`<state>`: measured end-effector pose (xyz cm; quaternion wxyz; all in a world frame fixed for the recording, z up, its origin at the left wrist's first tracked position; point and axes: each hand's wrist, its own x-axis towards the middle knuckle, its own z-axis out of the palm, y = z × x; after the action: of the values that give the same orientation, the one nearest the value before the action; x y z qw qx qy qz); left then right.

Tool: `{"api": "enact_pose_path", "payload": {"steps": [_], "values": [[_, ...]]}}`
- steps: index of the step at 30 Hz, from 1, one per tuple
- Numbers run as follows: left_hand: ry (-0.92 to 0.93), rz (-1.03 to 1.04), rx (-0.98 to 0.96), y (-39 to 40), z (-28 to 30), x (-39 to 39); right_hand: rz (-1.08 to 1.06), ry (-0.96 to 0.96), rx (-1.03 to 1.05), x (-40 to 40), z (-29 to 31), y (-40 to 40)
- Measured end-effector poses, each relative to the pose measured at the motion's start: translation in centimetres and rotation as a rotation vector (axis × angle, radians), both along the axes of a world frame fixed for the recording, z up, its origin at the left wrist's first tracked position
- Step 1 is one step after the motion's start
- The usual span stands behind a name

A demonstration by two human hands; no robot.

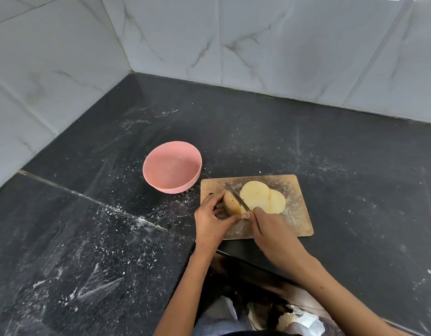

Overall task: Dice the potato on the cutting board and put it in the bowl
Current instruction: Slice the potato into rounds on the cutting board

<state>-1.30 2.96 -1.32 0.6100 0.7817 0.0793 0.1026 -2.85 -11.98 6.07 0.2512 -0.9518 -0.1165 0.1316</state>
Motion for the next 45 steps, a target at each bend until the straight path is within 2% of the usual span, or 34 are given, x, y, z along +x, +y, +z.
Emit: {"api": "enact_pose_path", "payload": {"steps": [9, 28, 37, 45], "values": [[0.021, 0.013, 0.046, 0.4, -0.5, 0.1, 0.022, -0.03, -0.098, -0.1, 0.1, 1.1], [0.021, 0.07, -0.002, 0.2, -0.9, 0.1, 0.007, 0.021, -0.279, -0.3, 0.7, 2.8], [-0.01, 0.114, -0.046, -0.4, -0.3, -0.1, -0.017, 0.026, -0.306, -0.3, 0.4, 2.6], [0.035, 0.154, -0.113, -0.5, -0.3, 0.0, -0.026, 0.021, -0.281, 0.4, 0.3, 3.4]]}}
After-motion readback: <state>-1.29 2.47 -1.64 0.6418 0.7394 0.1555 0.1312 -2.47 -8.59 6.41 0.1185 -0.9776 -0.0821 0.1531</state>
